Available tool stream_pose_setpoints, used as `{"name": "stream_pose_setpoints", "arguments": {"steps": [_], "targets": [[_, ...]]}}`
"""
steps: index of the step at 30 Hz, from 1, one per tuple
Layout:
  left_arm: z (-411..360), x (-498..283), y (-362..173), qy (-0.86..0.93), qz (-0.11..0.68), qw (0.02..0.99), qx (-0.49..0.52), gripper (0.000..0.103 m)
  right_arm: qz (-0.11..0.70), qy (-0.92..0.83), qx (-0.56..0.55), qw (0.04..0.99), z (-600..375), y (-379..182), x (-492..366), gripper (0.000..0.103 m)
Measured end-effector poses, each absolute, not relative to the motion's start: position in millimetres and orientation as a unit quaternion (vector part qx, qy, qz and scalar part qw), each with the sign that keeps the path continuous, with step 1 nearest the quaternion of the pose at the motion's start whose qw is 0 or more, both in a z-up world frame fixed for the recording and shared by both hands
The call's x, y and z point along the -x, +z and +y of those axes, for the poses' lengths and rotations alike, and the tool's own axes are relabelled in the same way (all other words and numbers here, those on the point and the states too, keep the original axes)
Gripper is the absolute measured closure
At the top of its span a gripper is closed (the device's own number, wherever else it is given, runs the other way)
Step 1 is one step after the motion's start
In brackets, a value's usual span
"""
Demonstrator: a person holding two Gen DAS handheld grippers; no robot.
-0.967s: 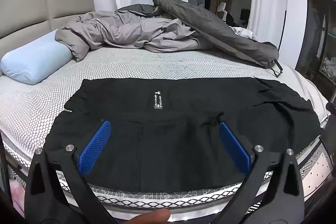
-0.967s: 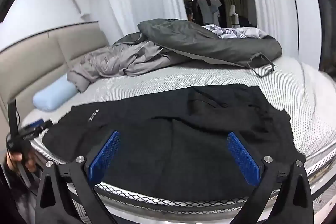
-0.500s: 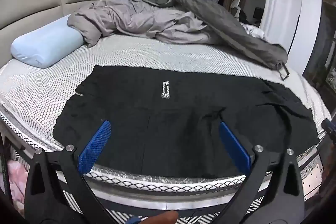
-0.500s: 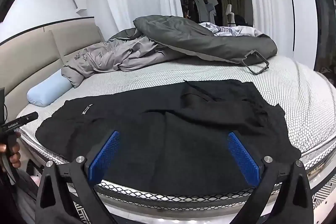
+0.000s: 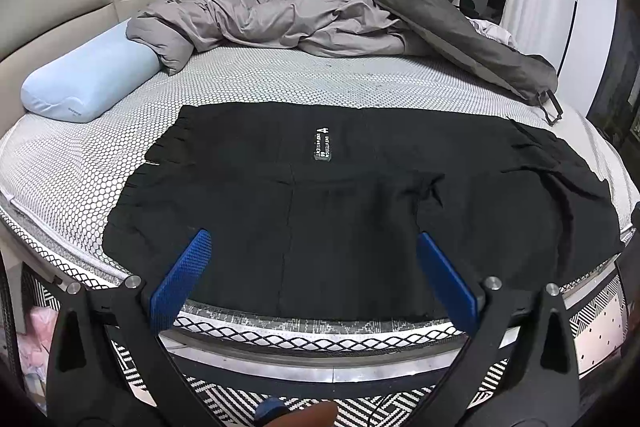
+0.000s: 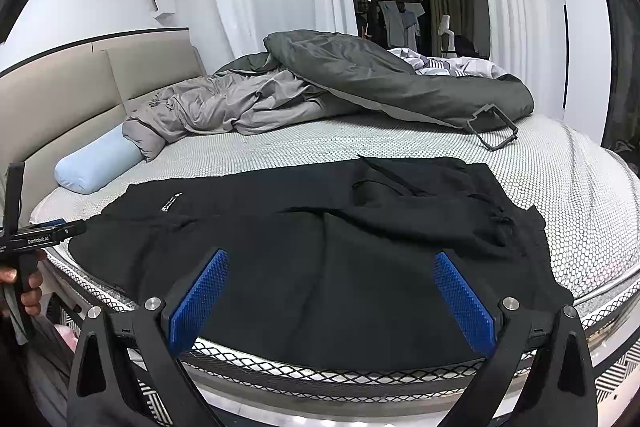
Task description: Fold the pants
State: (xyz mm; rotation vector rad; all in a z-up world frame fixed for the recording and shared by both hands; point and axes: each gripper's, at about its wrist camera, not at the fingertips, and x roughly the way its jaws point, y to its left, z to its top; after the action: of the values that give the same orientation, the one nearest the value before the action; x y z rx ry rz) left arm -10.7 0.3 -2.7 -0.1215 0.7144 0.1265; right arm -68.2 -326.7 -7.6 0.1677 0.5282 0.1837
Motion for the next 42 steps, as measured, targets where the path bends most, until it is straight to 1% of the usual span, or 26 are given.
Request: {"name": "stream_pose_setpoints", "arguments": {"steps": [28,32,36,42], "targets": [[2.7,-2.0,-12.4,0.065,0.362,0.928,0.061,0.001,0.252,0.088,-0.095,0.959,-339.8,-14.0,64.6,0.000],[5.0,-11.4,-7.4,0.058,0.362,0.928,0.071,0.001,0.258,0.085,-0.097,0.957,-342.1,-19.6,60.9,0.000],[5.5,-26.1,-5.0,0.046,0.369,0.924,0.088,0.001,0.285,0.074,-0.108,0.950,-346.1,-31.8,49.3,0.000],[-1.0,-45.6,5.1,0.035,0.356,0.929,0.092,0.001,0.286,0.066,-0.105,0.950,-355.4,-18.7,42.6,0.000]]}}
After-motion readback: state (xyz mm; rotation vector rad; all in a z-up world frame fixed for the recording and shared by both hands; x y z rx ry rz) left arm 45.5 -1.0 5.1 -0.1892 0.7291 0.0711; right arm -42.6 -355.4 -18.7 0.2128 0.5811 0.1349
